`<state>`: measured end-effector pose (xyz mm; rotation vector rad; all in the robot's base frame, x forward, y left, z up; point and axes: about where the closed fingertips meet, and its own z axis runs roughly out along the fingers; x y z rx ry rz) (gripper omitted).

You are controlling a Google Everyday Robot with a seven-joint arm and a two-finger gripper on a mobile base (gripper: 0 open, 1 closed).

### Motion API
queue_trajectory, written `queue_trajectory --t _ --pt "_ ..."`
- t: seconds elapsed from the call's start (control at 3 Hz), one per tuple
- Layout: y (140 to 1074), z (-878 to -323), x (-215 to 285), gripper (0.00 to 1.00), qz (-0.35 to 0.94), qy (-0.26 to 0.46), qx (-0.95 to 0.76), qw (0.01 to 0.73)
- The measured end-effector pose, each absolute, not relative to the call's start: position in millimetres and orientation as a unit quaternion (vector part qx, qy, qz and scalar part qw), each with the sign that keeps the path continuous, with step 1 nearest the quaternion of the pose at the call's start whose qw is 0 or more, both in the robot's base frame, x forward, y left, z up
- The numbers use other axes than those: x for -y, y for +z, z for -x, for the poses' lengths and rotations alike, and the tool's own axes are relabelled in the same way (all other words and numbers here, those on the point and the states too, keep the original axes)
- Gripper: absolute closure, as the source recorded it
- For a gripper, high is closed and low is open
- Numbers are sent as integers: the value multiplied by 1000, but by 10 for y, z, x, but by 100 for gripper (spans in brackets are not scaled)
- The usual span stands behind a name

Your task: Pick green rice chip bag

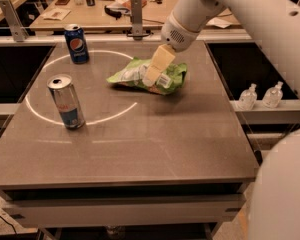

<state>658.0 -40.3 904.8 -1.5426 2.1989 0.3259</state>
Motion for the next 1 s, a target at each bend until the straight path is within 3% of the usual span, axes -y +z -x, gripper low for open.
queue_trajectory --t 1.0 --pt "8529 -6809 288 0 562 127 -802 156"
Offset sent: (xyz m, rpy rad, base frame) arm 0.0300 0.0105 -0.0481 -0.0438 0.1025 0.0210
